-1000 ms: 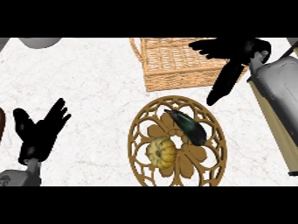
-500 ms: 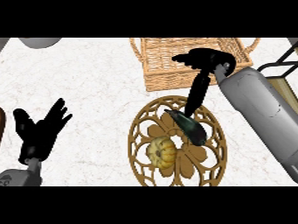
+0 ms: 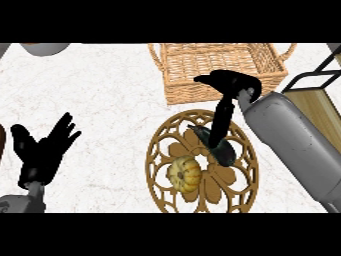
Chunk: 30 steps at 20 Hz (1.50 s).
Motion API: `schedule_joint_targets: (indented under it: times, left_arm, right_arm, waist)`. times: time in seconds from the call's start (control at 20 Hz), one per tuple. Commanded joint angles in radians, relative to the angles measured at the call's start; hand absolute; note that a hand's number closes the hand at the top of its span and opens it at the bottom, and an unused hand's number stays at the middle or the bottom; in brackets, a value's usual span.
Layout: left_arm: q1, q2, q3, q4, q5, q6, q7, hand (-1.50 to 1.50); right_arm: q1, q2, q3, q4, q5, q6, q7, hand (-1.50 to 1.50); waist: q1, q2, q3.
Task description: Pick the eggplant from the placemat and place it in the tiered shelf
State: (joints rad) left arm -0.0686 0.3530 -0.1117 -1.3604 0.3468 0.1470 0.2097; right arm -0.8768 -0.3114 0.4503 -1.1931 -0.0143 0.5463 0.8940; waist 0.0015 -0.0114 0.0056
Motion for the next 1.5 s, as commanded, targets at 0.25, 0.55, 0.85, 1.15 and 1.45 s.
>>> schedule_joint_targets:
  times: [0.25,0.55,0.85,1.15,1.45]
  left_arm:
    - [0.069,-0.027,-0.015,-0.044,-0.036,0.026,0.049,0.0]
    - [0.041,-0.02,0.018,0.025,-0.017,-0.043,0.024,0.0]
    - [-0.012,-0.03,0.033,0.035,-0.033,-0.03,0.04,0.0]
    - [0.069,-0.066,0.005,0.024,-0.077,-0.024,0.003,0.0]
    - [0.045,-0.041,0.034,0.003,-0.066,-0.06,0.046,0.0]
  right_arm:
    - [0.055,0.03,0.019,-0.053,0.085,0.0,0.109,-1.5]
    - [0.117,0.021,0.036,-0.038,0.162,-0.003,0.048,-1.5]
    - [0.167,0.053,0.089,0.012,0.302,-0.073,-0.022,-1.5]
    - [0.183,0.071,0.078,0.021,0.374,-0.078,-0.07,-1.5]
    - [0.185,0.139,0.043,0.112,0.435,-0.145,-0.157,-1.5]
  waist:
    - [0.005,0.01,-0.006]
    - [0.002,0.012,-0.006]
    - [0.002,0.014,-0.006]
    - [0.005,0.012,-0.006]
    - [0.009,0.013,-0.005]
